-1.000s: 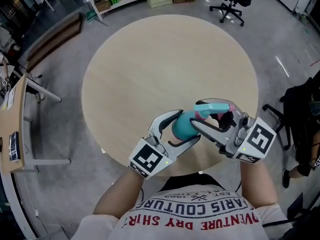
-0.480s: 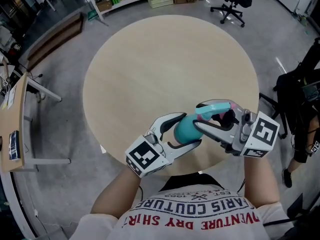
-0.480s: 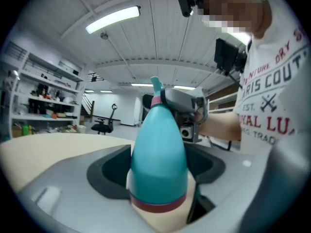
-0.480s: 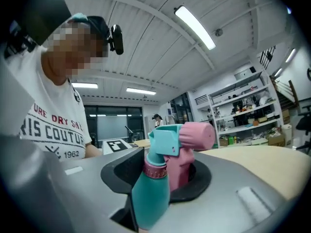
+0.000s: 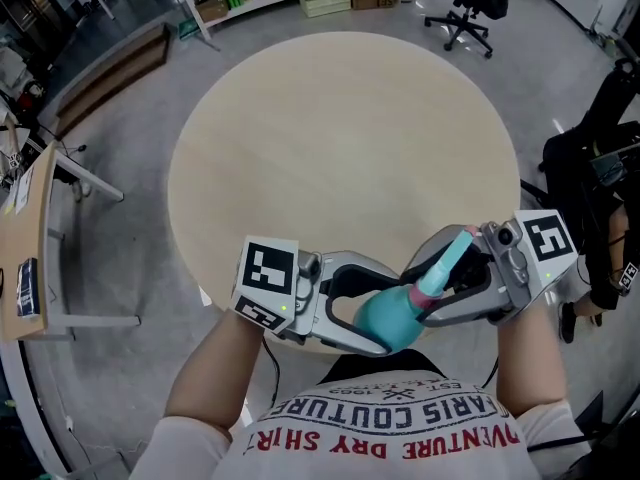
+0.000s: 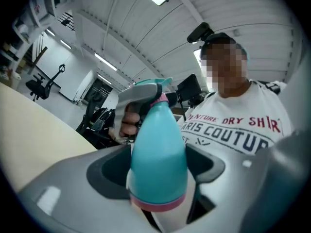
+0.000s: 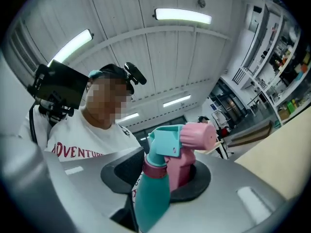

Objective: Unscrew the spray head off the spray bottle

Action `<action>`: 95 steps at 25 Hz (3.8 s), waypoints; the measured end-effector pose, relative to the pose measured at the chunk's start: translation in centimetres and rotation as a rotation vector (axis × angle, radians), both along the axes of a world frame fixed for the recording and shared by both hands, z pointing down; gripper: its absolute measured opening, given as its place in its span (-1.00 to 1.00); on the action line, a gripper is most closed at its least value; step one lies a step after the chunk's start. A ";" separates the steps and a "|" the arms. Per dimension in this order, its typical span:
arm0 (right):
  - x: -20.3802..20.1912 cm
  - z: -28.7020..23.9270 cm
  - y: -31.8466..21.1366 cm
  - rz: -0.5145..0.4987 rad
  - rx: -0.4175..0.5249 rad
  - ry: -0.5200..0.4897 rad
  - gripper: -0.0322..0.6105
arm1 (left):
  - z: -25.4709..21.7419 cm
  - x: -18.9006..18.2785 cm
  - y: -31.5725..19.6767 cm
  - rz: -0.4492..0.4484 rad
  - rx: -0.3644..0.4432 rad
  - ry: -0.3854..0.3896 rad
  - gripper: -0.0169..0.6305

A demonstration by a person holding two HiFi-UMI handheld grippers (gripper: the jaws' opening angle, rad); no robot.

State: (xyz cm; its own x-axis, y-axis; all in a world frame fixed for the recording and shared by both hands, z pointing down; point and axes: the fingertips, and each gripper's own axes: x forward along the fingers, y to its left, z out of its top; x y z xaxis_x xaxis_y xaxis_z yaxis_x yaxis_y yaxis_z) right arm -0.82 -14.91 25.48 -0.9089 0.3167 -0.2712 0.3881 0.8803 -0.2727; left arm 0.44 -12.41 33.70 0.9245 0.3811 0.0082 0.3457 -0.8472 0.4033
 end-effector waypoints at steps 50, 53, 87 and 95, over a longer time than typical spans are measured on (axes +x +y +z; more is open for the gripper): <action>0.2 25.9 -14.8 0.711 -0.376 0.853 -0.43 | 17.6 -10.0 -15.7 -1.188 0.354 -0.351 0.14; -0.1 26.8 -14.9 0.709 -0.382 0.886 -0.43 | 18.0 -10.2 -15.5 -1.179 0.355 -0.367 0.14; 0.5 31.2 -14.1 0.833 -0.115 1.103 0.43 | 18.3 -10.6 -15.2 -1.134 0.342 -0.376 0.44; 3.3 28.0 -12.8 0.908 -0.101 1.057 0.55 | 16.6 -12.7 -13.3 -1.182 0.340 -0.363 0.44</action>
State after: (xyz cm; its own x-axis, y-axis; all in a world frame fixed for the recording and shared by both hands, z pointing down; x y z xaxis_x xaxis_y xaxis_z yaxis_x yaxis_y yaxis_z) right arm 2.50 -27.68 53.51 -0.5694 -0.4659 0.6772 -0.7276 0.6691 -0.1515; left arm -12.28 -25.71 50.31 0.6220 -0.7368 0.2650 -0.7675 -0.6408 0.0198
